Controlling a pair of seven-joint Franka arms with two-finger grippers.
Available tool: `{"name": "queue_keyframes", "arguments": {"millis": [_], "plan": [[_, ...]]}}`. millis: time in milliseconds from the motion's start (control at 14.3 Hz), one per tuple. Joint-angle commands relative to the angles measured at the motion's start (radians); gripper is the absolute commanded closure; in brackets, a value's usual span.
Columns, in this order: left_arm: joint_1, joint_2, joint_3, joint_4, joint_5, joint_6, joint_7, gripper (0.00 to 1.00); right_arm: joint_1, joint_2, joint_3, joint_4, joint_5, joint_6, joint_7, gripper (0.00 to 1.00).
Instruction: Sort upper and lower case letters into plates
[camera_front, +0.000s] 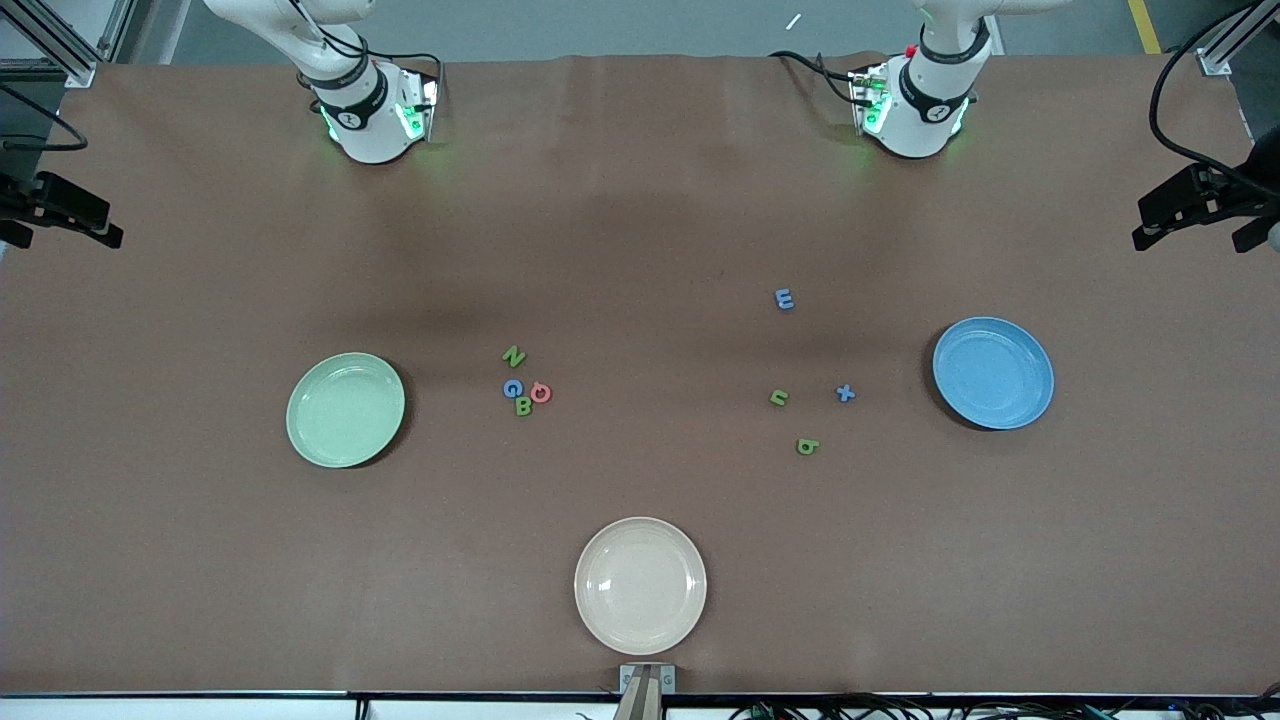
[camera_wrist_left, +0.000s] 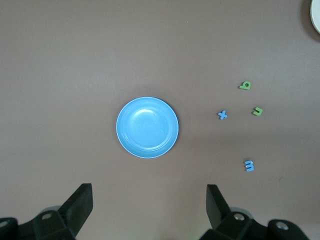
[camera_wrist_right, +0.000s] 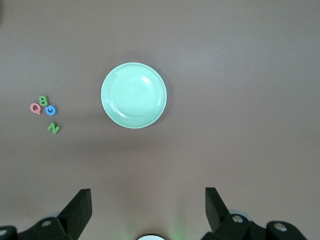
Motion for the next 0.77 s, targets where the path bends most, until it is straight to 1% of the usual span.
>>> {"name": "queue_keyframes", "arguments": {"millis": [0, 280, 420, 701], "plan": [[0.001, -0.019, -0.001, -0.016, -0.018, 0.012, -0.001, 0.00, 0.004, -0.067, 0.003, -0.086, 0.000, 0.041, 0.002, 0.00], [0.003, -0.019, 0.001, -0.013, -0.018, 0.012, 0.011, 0.00, 0.002, -0.098, 0.002, -0.140, 0.000, 0.080, 0.002, 0.00], [0.003, -0.019, 0.001, -0.016, -0.020, 0.012, 0.010, 0.00, 0.001, -0.098, 0.002, -0.140, 0.000, 0.082, 0.002, 0.00], [0.023, -0.001, 0.007, -0.016, -0.077, -0.006, 0.013, 0.00, 0.004, -0.098, 0.002, -0.141, 0.002, 0.080, 0.004, 0.00]]}}
